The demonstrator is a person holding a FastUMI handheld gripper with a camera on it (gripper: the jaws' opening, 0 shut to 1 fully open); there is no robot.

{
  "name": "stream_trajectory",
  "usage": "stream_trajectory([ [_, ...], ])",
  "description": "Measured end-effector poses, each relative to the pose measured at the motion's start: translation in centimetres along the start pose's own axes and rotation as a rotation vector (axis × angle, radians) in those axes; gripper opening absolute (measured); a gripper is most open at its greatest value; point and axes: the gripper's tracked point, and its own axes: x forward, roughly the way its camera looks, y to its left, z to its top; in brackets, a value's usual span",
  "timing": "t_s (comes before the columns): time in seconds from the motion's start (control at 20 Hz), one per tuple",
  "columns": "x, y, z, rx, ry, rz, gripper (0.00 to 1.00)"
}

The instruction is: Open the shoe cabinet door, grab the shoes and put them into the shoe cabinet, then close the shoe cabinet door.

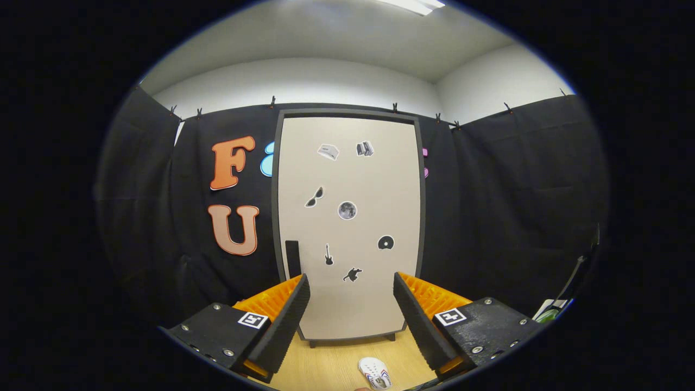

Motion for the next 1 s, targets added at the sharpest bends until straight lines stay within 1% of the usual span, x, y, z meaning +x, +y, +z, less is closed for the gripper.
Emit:
stream_trajectory([
  [0.2, 1.2, 1.8, -1.0, -0.015, 0.016, 0.018, 0.96],
  [0.4, 3.4, 4.1, -2.4, -0.026, 0.032, 0.050, 0.96],
  [0.7, 8.4, 7.8, -6.0, -0.024, 0.096, 0.087, 0.96],
  [1.0, 14.1, 11.3, -7.7, -0.032, 0.107, 0.109, 0.96],
])
